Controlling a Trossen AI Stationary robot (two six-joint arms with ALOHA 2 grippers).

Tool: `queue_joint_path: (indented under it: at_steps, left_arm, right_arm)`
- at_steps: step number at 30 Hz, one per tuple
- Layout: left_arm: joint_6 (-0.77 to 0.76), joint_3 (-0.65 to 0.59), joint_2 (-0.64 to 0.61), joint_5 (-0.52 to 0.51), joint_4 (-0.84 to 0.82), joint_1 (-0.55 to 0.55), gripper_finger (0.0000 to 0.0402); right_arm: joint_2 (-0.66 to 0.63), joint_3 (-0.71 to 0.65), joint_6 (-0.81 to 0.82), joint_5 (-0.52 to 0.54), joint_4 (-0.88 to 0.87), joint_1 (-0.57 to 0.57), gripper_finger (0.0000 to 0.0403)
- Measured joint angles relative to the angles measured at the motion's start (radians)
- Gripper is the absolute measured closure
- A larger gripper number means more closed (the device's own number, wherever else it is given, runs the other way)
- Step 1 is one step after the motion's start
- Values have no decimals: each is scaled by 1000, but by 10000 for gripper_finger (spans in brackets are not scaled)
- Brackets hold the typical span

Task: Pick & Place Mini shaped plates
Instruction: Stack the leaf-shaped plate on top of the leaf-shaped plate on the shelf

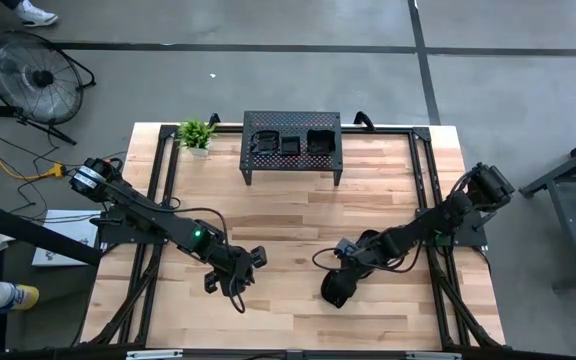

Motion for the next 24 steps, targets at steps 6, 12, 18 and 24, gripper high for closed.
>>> queue_joint_path:
  at_steps: [6,12,18,24]
  left_arm:
    - [0,0,0,0,0,0,348]
    - [0,0,0,0,0,0,348]
    - [0,0,0,0,0,0,348]
    - [0,0,0,0,0,0,348]
  right_arm:
    - [31,0,-15,-1,14,0,274]
    - [27,0,-36,9,31,-3,275]
    - [27,0,-44,15,27,-10,278]
    - [27,0,-55,16,27,-25,318]
